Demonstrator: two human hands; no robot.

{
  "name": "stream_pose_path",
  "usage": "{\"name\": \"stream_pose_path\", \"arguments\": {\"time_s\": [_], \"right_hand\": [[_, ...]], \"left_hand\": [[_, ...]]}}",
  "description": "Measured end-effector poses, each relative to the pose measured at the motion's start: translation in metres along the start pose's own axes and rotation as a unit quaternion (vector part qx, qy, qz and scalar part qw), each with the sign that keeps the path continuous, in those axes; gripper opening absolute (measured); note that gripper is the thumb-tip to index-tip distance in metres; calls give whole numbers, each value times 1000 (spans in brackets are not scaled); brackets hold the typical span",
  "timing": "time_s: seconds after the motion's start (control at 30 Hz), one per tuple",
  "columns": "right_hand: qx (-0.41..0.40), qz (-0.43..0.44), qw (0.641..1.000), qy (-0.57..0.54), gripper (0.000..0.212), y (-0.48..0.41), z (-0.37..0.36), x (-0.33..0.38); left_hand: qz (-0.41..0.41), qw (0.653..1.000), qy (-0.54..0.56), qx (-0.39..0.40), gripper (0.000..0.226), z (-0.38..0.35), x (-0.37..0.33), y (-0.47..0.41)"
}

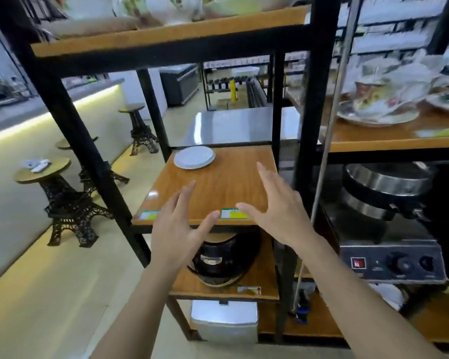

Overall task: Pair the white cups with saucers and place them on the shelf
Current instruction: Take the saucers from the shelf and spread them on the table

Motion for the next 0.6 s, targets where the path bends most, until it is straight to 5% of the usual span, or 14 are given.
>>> {"name": "stream_pose_path", "arguments": {"time_s": [0.3,0.6], "right_hand": [[12,-41,999,-14,90,-113,-55,-8],[0,-143,985,-92,91,-204,-111,-31]], "left_hand": [[59,998,-5,38,91,-34,75,-108],[54,997,20,47,72,-67,132,-215]]}}
Point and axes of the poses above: each hand's wrist, its own y-axis away from the middle knuckle, its own z-axis out of the back of the hand, x = y × z, the point moved 6 cm from there along -y, towards the middle knuckle, and after that the axes turned 13 degrees about -y, right-handed, at the moved point
